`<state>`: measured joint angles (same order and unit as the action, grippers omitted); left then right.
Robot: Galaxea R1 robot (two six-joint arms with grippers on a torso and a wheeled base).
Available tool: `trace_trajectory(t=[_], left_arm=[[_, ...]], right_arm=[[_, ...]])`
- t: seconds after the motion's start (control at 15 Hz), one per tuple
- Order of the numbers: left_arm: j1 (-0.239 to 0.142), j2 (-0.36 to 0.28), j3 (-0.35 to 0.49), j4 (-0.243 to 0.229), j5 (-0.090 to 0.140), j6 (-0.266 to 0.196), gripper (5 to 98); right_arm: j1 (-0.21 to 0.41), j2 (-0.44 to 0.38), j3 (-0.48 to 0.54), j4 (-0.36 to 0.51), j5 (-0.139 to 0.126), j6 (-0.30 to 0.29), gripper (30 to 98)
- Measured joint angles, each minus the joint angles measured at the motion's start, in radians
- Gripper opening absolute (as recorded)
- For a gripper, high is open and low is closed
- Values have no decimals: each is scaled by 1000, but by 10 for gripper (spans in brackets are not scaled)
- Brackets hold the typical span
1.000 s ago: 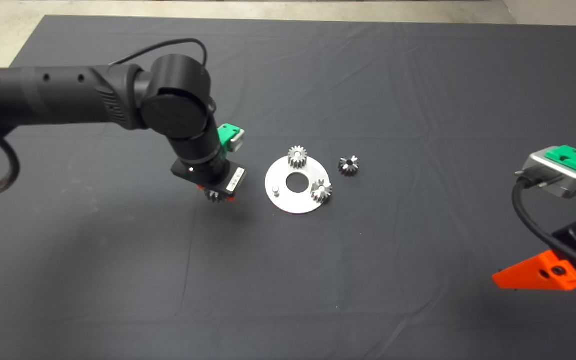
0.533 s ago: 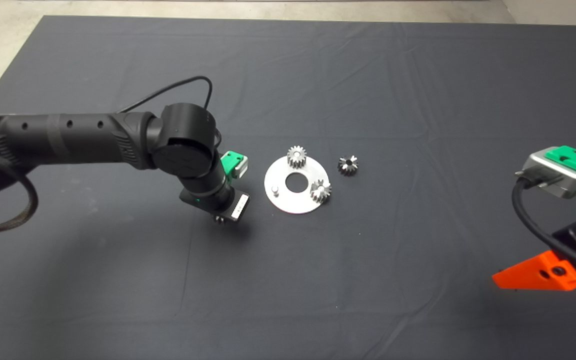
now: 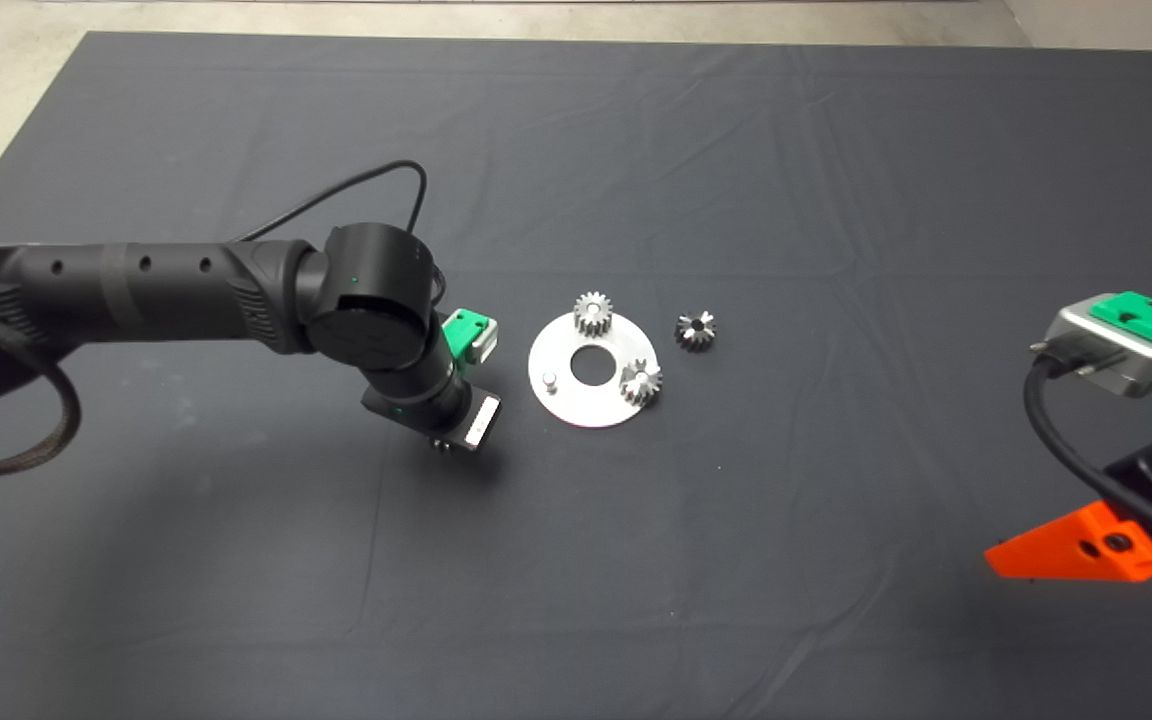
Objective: Remove an incorrectly installed larger gear and replace it with the correct smaller gear
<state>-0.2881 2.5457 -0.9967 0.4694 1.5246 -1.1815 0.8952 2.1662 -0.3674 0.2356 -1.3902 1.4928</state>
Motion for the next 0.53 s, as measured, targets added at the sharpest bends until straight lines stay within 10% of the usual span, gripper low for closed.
trace_trajectory(t=[0.27,0.53], left_arm=[[-3,0,7,3,1,-1,537],[-3,0,13,3,1,-4,583]], right_arm=[[0,0,0,0,-1,-2,977],[-10,3,-68,-15,-2,-152,977]])
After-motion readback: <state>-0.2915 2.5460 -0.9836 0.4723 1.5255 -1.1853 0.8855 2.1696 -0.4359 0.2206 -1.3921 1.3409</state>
